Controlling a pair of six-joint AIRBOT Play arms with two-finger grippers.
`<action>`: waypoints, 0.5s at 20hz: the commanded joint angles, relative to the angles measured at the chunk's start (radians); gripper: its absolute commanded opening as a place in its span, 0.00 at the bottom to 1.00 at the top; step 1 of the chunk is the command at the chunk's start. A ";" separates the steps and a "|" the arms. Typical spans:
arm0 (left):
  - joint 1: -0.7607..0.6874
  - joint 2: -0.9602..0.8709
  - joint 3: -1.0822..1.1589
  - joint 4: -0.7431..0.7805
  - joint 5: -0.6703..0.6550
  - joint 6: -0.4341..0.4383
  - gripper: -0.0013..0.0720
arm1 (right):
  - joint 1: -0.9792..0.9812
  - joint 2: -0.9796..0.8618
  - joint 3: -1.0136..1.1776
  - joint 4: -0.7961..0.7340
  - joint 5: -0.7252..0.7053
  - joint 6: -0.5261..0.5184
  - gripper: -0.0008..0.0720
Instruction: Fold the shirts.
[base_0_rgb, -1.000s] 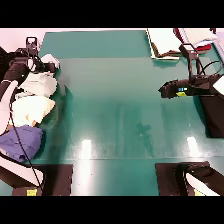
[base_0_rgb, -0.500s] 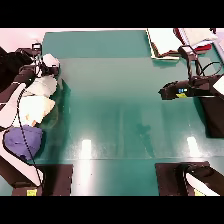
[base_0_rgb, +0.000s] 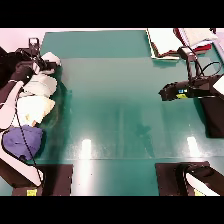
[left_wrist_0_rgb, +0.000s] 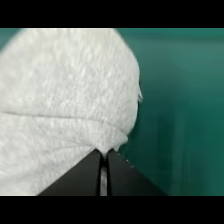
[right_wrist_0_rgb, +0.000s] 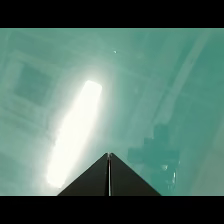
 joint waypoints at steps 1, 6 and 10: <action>-0.002 0.129 0.087 0.002 -0.027 0.008 0.04 | 0.001 0.001 0.032 0.000 -0.024 0.000 0.03; -0.085 0.505 0.174 0.000 -0.174 0.198 0.04 | 0.000 0.001 0.228 -0.010 -0.100 0.000 0.03; -0.267 0.711 0.174 -0.055 -0.416 0.309 0.04 | 0.000 0.001 0.381 -0.011 -0.136 0.000 0.03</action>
